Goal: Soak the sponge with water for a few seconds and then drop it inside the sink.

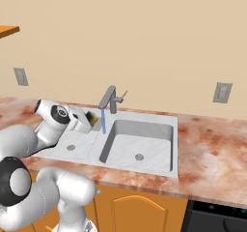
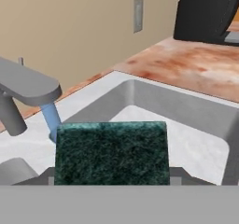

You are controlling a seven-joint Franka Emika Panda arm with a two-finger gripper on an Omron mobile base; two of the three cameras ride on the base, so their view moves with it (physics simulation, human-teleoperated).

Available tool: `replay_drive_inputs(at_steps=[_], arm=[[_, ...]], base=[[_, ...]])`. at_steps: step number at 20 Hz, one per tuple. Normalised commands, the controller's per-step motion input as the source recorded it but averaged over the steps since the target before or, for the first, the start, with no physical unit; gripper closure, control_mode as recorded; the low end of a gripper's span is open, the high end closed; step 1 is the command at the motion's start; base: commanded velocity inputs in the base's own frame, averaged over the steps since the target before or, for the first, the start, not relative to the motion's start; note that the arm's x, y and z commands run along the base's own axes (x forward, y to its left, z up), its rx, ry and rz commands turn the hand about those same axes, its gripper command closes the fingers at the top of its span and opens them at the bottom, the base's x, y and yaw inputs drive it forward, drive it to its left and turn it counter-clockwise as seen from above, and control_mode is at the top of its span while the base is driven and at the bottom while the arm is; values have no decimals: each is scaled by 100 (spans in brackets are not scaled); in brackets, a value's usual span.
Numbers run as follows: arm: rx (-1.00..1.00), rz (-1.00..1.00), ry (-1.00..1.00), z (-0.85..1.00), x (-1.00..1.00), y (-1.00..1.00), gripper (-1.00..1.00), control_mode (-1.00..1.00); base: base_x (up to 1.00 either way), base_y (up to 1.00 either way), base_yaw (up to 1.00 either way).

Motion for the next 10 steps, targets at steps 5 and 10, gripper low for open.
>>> replay_drive_inputs(at_steps=[5, 10], arm=[[0, 0, 0, -13, 22, 0, 100, -100], [0, 0, 0, -25, 23, 0, 100, -100]], base=[[0, 0, 0], [0, 0, 0]])
